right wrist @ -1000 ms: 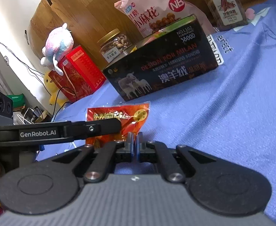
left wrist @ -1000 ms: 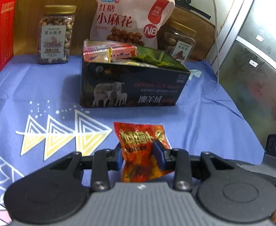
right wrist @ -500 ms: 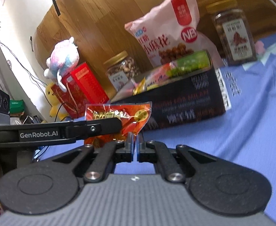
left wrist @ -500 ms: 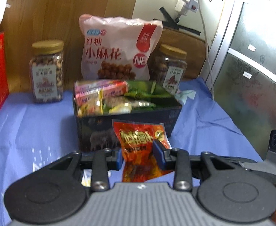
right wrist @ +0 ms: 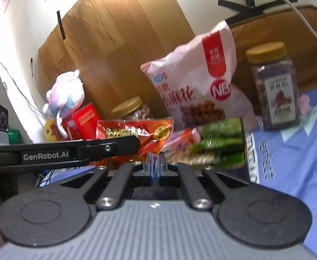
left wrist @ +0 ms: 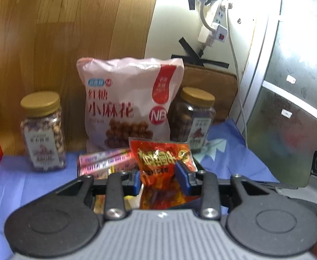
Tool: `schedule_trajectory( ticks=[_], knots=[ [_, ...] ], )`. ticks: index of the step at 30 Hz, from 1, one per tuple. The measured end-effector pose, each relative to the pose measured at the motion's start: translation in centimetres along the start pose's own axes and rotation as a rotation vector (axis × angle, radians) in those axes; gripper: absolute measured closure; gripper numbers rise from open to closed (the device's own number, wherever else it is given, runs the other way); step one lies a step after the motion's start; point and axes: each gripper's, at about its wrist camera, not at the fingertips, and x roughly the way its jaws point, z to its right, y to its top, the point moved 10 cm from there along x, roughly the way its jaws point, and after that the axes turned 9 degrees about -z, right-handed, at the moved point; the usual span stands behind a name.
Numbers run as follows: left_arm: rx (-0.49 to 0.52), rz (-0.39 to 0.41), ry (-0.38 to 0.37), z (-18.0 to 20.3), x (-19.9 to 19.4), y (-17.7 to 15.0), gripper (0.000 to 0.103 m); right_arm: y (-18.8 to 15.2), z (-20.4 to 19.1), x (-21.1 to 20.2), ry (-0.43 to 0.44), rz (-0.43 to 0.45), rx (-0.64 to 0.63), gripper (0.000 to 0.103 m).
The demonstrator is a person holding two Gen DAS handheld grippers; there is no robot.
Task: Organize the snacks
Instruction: 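Lift the red snack bag with the left tool and carry it over the tin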
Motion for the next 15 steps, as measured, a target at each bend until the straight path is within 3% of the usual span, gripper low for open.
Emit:
schedule_trajectory(
  ticks=[6, 15],
  knots=[
    [-0.007, 0.02, -0.008, -0.5, 1.8, 1.9, 0.071, 2.1, 1.0, 1.0, -0.027, 0.026, -0.013, 0.097],
    [-0.014, -0.022, 0.031, -1.6, 5.8, 1.7, 0.071, 2.2, 3.3, 4.0, -0.091, -0.015, -0.013, 0.097]
  ],
)
